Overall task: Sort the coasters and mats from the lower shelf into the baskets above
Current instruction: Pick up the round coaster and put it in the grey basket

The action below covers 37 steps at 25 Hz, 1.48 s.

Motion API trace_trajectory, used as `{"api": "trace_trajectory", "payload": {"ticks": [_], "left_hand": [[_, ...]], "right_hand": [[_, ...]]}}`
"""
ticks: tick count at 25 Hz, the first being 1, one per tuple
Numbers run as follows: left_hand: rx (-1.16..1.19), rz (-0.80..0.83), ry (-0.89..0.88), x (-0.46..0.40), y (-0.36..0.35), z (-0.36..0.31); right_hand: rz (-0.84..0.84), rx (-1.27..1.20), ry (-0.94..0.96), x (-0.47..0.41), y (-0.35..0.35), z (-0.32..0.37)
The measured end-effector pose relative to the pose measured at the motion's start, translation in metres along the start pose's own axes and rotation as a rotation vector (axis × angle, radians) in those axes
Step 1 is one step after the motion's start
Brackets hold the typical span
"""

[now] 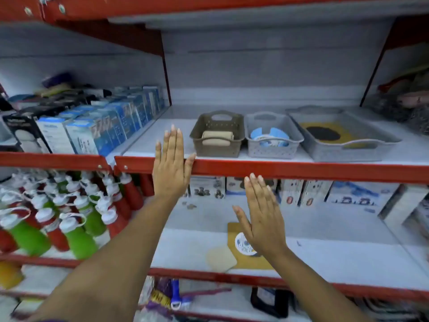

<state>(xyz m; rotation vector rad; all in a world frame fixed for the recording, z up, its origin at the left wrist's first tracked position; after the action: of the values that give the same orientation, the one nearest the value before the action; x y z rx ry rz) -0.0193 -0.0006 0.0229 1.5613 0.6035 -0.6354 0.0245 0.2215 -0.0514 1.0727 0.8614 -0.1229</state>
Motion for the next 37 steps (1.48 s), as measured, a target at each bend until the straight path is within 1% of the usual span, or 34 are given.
{"api": "trace_trajectory", "payload": {"ticks": [2,4,7,8,9,11,12,17,18,20,24,28,29,31,34,37], "left_hand": [[0.001,0.007,0.018,-0.005,-0.007,0.005],[-0.017,-0.021,0.015,-0.009,-0.012,0.009],[-0.077,-0.113,-0.012,-0.006,-0.026,0.012],[-0.101,-0.151,-0.02,-0.007,-0.028,0.013],[-0.12,-0.191,-0.019,-0.008,-0.031,0.015],[-0.136,-0.231,-0.016,-0.01,-0.035,0.015],[-0.138,-0.255,-0.02,-0.009,-0.036,0.014],[-0.14,-0.311,0.002,-0.009,-0.039,0.017],[-0.142,-0.316,0.003,-0.01,-0.039,0.017],[-0.141,-0.312,0.0,-0.01,-0.04,0.016],[-0.15,-0.283,0.015,-0.009,-0.039,0.016],[-0.133,-0.262,0.008,-0.008,-0.036,0.013],[-0.12,-0.255,0.01,-0.008,-0.036,0.013],[-0.098,-0.232,0.019,-0.006,-0.034,0.012],[-0.07,-0.187,0.026,-0.006,-0.031,0.011],[-0.052,-0.144,0.029,-0.007,-0.028,0.01]], "right_hand": [[0.108,0.004,-0.033,0.016,-0.025,-0.008],[0.292,0.009,-0.138,0.041,-0.054,-0.02],[0.649,-0.043,-0.431,0.063,-0.096,-0.054],[0.747,-0.042,-0.532,0.065,-0.104,-0.065],[0.811,-0.052,-0.635,0.067,-0.111,-0.075],[0.858,-0.098,-0.81,0.066,-0.124,-0.09],[0.876,-0.112,-0.86,0.066,-0.129,-0.094],[0.955,-0.063,-0.943,0.059,-0.148,-0.105],[0.963,-0.085,-0.979,0.057,-0.149,-0.106],[0.906,-0.218,-1.069,0.056,-0.149,-0.107],[0.566,-0.601,-1.218,0.058,-0.134,-0.106],[0.328,-0.906,-1.261,0.053,-0.078,-0.097],[0.297,-0.983,-1.232,0.045,-0.059,-0.092],[0.275,-1.077,-1.113,0.025,-0.019,-0.08],[0.271,-1.124,-0.892,-0.008,0.034,-0.063],[0.233,-1.133,-0.694,-0.046,0.082,-0.05]]}}
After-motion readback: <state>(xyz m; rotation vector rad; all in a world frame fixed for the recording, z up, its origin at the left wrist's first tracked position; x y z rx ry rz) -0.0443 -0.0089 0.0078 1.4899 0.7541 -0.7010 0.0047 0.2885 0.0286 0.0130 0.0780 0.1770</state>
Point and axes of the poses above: each hand's wrist, its own x-axis away from the middle knuckle, its own y-axis out of the back of the hand, z = x × y, the point moved 3 cm from there along -x, towards the middle knuckle, and after that the axes turned 5 degrees about z, right-handed, at the moved point
